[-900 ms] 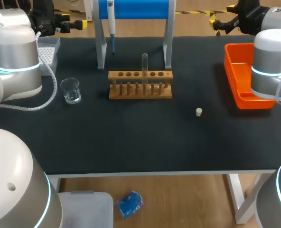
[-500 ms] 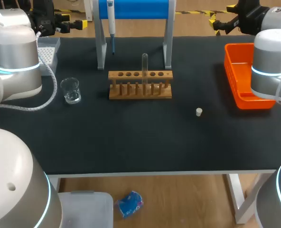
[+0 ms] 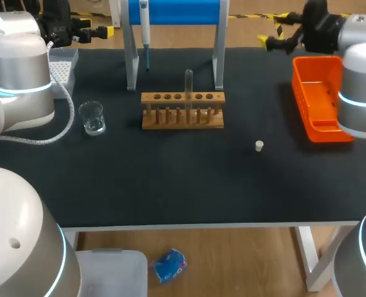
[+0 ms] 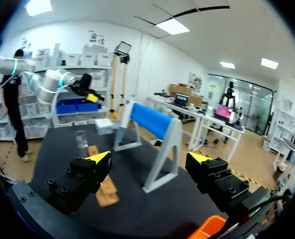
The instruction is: Invert the test tube, pick up the pipette, mount the tip to pipette, aspirate from beaker and dispense into the tube, eject the tip, return the pipette, and cap with the stopper.
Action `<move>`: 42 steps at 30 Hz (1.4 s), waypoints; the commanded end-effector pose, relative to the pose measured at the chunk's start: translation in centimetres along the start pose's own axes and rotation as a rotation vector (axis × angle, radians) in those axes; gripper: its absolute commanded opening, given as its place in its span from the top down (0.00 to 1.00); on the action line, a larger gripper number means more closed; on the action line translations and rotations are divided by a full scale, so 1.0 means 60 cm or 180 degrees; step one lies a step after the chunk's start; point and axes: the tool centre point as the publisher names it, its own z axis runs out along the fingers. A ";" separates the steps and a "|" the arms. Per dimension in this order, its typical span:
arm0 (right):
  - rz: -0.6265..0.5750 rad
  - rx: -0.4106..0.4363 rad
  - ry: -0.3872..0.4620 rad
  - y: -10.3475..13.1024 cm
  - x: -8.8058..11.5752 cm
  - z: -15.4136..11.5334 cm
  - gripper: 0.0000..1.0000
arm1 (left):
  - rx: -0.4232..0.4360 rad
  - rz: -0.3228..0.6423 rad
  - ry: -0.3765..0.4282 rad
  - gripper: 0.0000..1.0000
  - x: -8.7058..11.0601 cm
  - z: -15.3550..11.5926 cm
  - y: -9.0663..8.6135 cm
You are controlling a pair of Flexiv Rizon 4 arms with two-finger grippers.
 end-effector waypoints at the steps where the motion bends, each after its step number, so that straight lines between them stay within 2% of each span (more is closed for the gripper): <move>1: -0.0196 -0.0322 0.0658 -0.024 0.046 -0.087 0.00 | -0.0004 -0.0002 0.0001 0.00 0.000 0.000 -0.001; 2: -0.0411 -0.0329 0.0716 -0.030 0.059 -0.090 0.00 | -0.0004 -0.0002 0.0001 0.00 0.000 0.000 -0.001; 6: -0.0411 -0.0329 0.0716 -0.030 0.059 -0.090 0.00 | -0.0004 -0.0002 0.0001 0.00 0.000 0.000 -0.001; 11: -0.0411 -0.0329 0.0716 -0.030 0.059 -0.090 0.00 | 0.0041 0.0386 0.0478 0.00 0.058 -0.014 -0.006; 13: -0.0411 -0.0329 0.0716 -0.030 0.059 -0.090 0.00 | -0.0010 0.0512 0.0671 0.00 0.086 -0.021 0.003; 18: -0.0411 -0.0329 0.0716 -0.030 0.059 -0.090 0.00 | -0.0318 0.0726 0.0918 0.00 0.139 -0.040 0.039; 31: -0.0411 -0.0329 0.0716 -0.030 0.059 -0.090 0.00 | -0.0318 0.0726 0.0918 0.00 0.139 -0.040 0.039; 33: -0.0411 -0.0329 0.0716 -0.030 0.059 -0.090 0.00 | -0.0277 0.0801 0.1019 0.00 0.147 -0.037 0.046; 36: -0.0411 -0.0329 0.0716 -0.030 0.059 -0.090 0.00 | -0.0074 0.0907 0.1205 0.00 0.175 -0.041 0.064; 42: -0.0411 -0.0329 0.0716 -0.030 0.059 -0.090 0.00 | 0.0180 0.1015 0.1339 0.00 0.222 -0.059 0.089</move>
